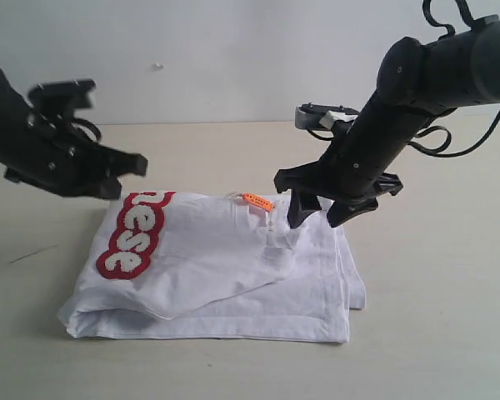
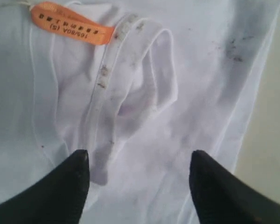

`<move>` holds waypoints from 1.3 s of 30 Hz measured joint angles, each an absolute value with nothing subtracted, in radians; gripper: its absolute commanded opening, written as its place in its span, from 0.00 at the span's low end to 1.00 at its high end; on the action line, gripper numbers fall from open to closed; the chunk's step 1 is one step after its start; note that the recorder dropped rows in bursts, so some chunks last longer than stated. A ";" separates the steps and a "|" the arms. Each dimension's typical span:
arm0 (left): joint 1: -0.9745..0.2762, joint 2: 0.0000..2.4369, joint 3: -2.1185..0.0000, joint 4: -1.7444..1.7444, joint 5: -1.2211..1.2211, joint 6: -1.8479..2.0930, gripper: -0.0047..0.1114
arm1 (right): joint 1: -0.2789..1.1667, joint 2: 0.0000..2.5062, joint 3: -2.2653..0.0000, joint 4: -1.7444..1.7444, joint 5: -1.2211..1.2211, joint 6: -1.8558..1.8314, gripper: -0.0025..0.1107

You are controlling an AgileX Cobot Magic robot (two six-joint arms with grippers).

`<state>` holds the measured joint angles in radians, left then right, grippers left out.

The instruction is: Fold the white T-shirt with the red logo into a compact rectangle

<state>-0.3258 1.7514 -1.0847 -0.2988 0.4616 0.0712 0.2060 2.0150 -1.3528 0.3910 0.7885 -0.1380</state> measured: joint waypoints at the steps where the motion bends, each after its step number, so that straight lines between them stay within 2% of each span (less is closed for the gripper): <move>1: -0.312 1.701 -1.085 -0.296 0.469 0.071 0.04 | 0.206 2.032 -1.350 0.430 0.788 -0.156 0.57; 7: -0.241 1.533 -1.085 -0.289 0.537 0.071 0.04 | 0.206 2.134 -1.343 0.612 0.694 -0.266 0.58; 12: -0.222 1.488 -1.085 -0.293 0.545 0.071 0.04 | 0.206 2.157 -1.345 0.660 0.657 -0.280 0.59; 18: -0.222 1.487 -1.085 -0.300 0.543 0.071 0.04 | 0.206 2.173 -1.350 0.781 0.643 -0.384 0.48; 20: -0.222 1.487 -1.085 -0.302 0.543 0.071 0.04 | 0.206 2.181 -1.350 0.831 0.645 -0.429 0.47; 27: -0.222 1.487 -1.085 -0.311 0.539 0.071 0.04 | 0.208 2.173 -1.350 0.806 0.653 -0.454 0.63; 34: -0.222 1.487 -1.085 -0.314 0.539 0.071 0.04 | 0.210 2.111 -1.350 0.441 0.659 -0.168 0.62; 39: -0.222 1.487 -1.085 -0.314 0.539 0.071 0.04 | 0.210 2.093 -1.350 0.429 0.676 -0.147 0.62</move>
<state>-0.2219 1.4865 -1.0847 -0.3143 0.5395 0.0712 0.2101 2.0927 -1.3497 0.4287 0.6756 -0.1474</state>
